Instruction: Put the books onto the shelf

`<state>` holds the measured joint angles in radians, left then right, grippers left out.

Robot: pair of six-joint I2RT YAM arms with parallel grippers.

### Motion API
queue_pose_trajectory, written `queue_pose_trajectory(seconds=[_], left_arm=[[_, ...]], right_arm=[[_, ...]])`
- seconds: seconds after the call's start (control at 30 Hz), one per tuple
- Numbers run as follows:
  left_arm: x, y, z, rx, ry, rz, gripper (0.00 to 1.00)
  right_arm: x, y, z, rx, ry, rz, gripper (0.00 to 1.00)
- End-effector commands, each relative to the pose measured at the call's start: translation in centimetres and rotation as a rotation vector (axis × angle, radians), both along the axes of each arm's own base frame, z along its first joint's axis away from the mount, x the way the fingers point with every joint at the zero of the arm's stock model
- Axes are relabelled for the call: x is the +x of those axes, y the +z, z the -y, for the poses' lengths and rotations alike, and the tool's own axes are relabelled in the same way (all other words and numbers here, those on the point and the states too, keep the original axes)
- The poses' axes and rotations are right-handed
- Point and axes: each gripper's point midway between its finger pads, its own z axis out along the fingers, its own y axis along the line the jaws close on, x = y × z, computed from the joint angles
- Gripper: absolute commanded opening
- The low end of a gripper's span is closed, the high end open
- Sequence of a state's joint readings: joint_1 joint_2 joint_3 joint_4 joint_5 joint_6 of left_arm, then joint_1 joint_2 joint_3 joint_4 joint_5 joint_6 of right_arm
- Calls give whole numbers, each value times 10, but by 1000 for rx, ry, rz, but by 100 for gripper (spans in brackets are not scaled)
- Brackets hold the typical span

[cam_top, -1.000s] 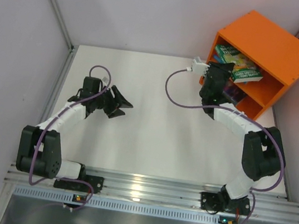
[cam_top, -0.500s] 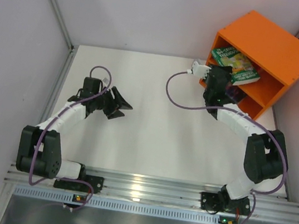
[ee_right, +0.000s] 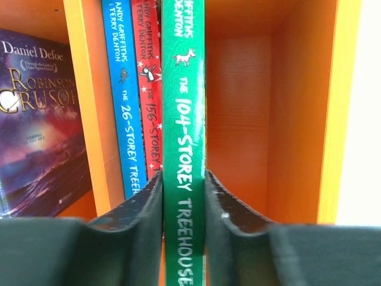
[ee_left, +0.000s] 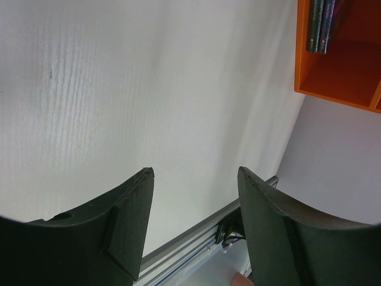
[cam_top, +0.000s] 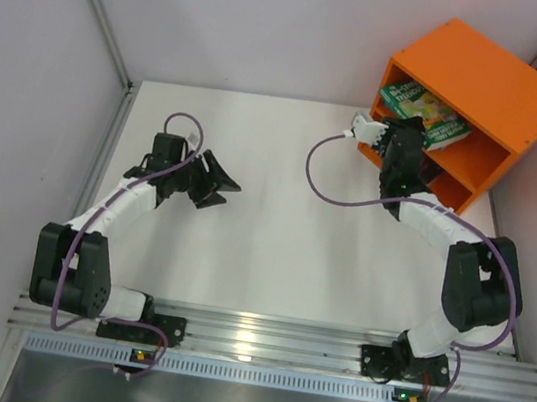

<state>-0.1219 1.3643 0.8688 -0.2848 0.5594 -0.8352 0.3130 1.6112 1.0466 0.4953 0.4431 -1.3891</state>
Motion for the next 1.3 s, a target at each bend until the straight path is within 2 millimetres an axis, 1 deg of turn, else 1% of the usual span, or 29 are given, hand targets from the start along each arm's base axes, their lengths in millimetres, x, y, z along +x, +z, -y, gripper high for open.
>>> queue_pose_trajectory(seconds=[0.0,0.07,0.1,0.2,0.23,0.4,0.5,0.57,0.6,0.73,0.87,0.9,1.03,1.1,1.23,1.27], left_arm=[[10,13,2,3,2,46,63],[9,14,3,1,0,46,63],[9,15,4,0,-2,49,63],[5,14,4,2,-4,50,63],[4,14,5,0,-8,49,63],[-1,12,7,-3,-18,47,63],[-4,12,8,-7,-22,47,63],[-5,14,8,-7,-24,52,63],[-6,14,8,-6,-23,55,63],[-8,15,8,-10,-25,56,63],[-10,15,7,-8,-24,62,63],[-10,16,7,-8,-24,62,63],[-11,16,7,-6,-21,61,63],[-11,17,7,-6,-21,64,63],[-11,19,7,-5,-19,69,63],[-11,17,6,3,-20,66,63]], right_arm=[[2,46,0,84,35,140,33],[2,40,-2,123,32,106,42],[2,33,-2,127,26,60,51],[-3,28,-1,199,7,0,65],[-5,27,-2,249,0,-13,66],[-16,30,0,331,-22,-59,68],[-20,31,3,357,-45,-54,66],[-23,30,6,355,-62,-53,63],[-24,30,9,350,-71,-53,59],[-26,36,12,337,-81,-41,56],[-22,40,12,326,-86,-41,51],[-21,39,12,324,-83,-45,49],[-16,35,15,316,-95,-54,45],[-13,32,14,314,-95,-57,40],[-10,33,14,294,-90,-48,35],[-5,31,16,273,-95,-48,31]])
